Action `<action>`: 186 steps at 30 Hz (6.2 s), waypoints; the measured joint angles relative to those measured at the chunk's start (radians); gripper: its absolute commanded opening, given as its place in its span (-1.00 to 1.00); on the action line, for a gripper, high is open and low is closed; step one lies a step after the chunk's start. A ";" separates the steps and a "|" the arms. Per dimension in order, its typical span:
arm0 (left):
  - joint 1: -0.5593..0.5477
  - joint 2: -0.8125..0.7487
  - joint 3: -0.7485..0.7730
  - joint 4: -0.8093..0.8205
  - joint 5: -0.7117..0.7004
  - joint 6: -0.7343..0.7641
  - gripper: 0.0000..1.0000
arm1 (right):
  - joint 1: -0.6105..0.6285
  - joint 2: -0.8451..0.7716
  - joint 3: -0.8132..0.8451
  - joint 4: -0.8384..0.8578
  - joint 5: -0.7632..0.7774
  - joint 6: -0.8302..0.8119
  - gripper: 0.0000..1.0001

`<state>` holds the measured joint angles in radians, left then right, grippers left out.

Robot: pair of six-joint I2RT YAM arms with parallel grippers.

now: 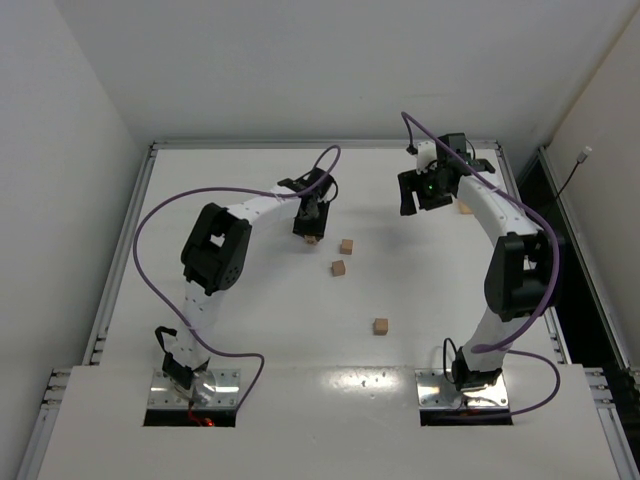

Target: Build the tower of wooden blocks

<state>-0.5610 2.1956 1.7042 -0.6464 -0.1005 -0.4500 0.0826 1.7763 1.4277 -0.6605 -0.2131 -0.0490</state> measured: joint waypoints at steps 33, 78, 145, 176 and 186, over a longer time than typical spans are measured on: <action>-0.031 -0.090 0.054 -0.003 -0.027 0.069 0.96 | 0.002 -0.014 -0.009 0.007 -0.001 -0.027 0.31; 0.444 -0.443 -0.157 0.034 0.102 0.134 1.00 | 0.308 0.301 0.103 -0.133 -0.247 -0.784 0.29; 0.444 -0.399 -0.177 0.051 0.136 0.134 1.00 | 0.372 0.414 0.603 -0.444 -0.199 -0.842 -1.00; 0.467 -0.399 -0.177 0.051 0.131 0.130 1.00 | 0.491 0.552 0.822 -0.505 -0.207 -0.752 -1.00; 0.472 -0.399 -0.177 0.051 0.135 0.130 1.00 | 0.502 0.617 0.849 -0.475 -0.187 -0.720 -1.00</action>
<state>-0.0895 1.7966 1.5269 -0.5953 0.0345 -0.3195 0.5850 2.3932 2.2768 -1.1355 -0.4004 -0.7692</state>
